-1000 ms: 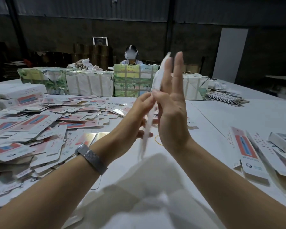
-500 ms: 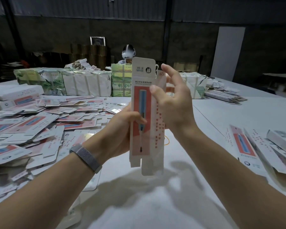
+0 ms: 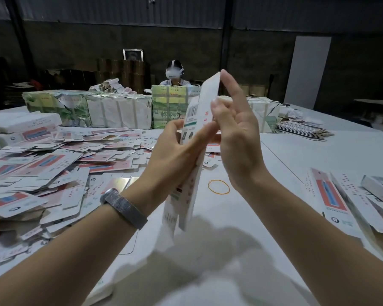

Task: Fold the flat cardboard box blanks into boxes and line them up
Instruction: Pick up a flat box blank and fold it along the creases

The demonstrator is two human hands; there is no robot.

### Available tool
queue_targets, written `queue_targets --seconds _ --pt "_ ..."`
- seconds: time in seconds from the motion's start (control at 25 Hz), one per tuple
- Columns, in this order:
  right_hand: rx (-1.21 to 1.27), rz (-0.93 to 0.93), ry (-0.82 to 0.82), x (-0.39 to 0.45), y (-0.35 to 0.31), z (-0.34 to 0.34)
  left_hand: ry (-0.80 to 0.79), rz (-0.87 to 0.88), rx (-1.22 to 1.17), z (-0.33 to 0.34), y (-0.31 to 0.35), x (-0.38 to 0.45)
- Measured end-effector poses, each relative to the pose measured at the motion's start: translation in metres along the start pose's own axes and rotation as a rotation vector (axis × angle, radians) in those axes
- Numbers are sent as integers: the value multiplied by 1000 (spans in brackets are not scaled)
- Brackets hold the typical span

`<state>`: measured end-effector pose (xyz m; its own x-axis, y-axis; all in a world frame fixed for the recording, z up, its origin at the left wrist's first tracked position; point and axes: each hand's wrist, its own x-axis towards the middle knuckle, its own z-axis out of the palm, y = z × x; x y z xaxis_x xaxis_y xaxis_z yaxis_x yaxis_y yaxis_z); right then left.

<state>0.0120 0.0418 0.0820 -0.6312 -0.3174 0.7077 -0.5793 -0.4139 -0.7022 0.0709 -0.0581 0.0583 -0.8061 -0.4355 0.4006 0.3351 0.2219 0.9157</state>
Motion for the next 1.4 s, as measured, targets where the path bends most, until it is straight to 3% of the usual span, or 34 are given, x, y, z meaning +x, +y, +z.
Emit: queue_targets --seconds 0.08,0.24,0.56,0.76,0.96,1.2,1.4 --pt "33 -40 -3 -1 1 0 -7 66 -22 -2 -1 0" --pt "-243 -73 67 -2 6 -8 -157 141 -27 2 -4 -5" --pt "-554 -50 -44 13 -3 -20 -516 -33 -417 -13 2 -4" --pt "-459 -37 -58 12 -10 -17 -537 -113 -558 -13 -1 -5" --pt "-487 -158 -15 7 -5 -12 -566 -268 -581 -8 1 -10" --pt "-617 -104 -45 8 0 -15 -404 -234 -505 -8 4 -7" --pt "-573 1 -104 9 -5 -12 -325 -140 -272 -6 -1 -9"
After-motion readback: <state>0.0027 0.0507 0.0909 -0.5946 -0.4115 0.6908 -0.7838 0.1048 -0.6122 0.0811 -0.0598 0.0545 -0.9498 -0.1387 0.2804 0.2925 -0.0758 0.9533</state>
